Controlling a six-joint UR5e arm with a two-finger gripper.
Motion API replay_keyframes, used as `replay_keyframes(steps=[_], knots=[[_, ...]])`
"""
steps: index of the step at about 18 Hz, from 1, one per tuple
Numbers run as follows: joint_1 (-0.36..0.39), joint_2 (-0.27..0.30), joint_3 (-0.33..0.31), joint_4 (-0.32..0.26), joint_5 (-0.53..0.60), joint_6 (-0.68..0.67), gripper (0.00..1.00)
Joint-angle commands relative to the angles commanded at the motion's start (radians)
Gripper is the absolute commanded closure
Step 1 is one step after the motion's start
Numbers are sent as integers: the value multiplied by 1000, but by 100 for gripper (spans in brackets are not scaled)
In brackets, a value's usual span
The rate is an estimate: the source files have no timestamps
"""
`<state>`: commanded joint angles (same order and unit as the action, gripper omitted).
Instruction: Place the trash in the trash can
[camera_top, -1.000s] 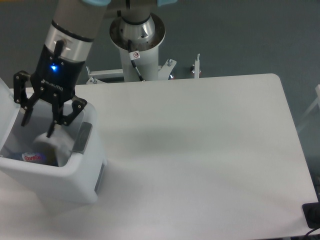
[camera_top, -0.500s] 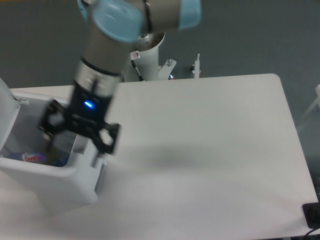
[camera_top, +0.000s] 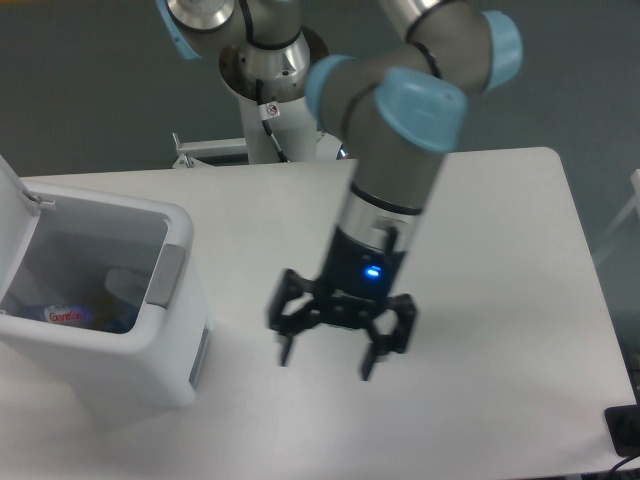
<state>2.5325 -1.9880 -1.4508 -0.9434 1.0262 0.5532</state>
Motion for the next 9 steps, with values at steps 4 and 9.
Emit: replay_keyframes(steps=[4, 9], knots=[[71, 3, -112, -2, 110, 327, 0], [69, -34, -134, -8, 358, 549, 0]])
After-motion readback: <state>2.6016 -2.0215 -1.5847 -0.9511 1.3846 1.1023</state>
